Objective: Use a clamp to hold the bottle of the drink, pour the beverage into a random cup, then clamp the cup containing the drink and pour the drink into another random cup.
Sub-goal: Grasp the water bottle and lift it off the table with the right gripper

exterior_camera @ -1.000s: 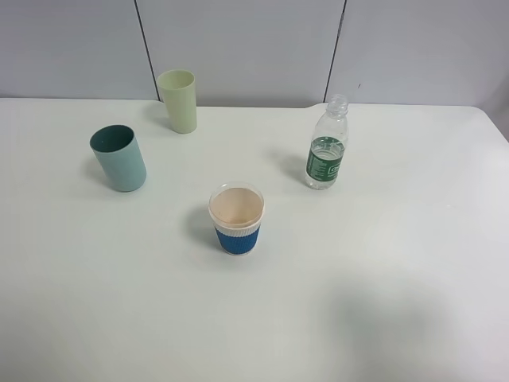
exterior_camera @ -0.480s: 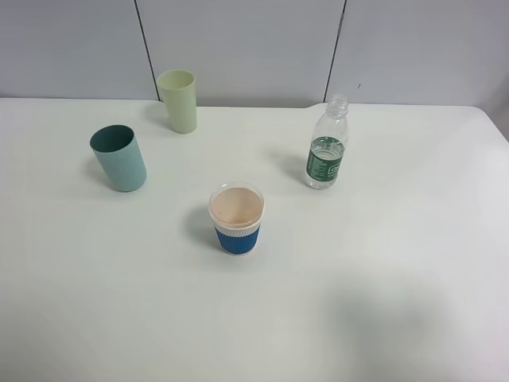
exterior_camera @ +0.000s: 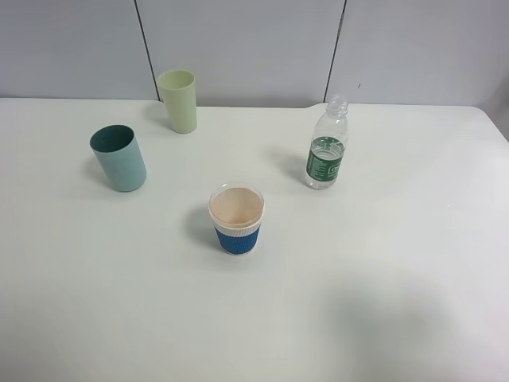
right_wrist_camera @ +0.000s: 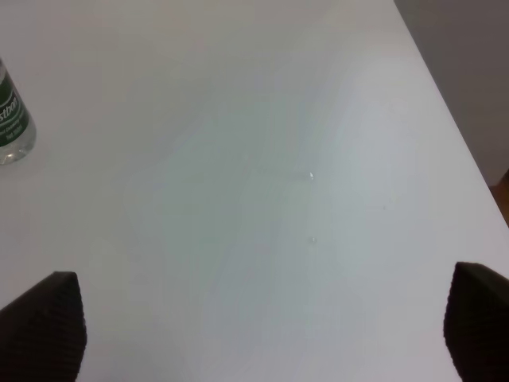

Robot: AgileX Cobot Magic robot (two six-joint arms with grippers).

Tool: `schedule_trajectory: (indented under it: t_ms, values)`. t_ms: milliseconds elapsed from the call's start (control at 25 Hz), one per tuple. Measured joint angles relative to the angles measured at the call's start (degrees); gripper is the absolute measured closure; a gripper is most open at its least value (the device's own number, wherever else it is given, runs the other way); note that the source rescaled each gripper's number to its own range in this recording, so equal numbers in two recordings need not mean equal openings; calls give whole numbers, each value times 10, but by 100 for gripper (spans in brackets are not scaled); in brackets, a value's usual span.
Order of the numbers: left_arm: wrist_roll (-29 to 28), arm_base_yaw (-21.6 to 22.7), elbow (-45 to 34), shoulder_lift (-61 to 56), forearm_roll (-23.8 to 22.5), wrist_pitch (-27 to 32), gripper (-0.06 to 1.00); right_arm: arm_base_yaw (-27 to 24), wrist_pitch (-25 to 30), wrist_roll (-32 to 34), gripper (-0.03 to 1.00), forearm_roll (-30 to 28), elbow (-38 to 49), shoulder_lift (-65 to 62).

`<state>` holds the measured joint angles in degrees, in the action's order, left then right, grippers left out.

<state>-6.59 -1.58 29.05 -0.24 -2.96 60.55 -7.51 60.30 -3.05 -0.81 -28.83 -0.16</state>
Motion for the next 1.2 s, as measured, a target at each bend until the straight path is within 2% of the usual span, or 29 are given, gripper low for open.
schedule_trajectory:
  t_ms: [1200]
  values:
    - [0,0,0,0,0,0,-6,0,0,0,16,0,0,0]
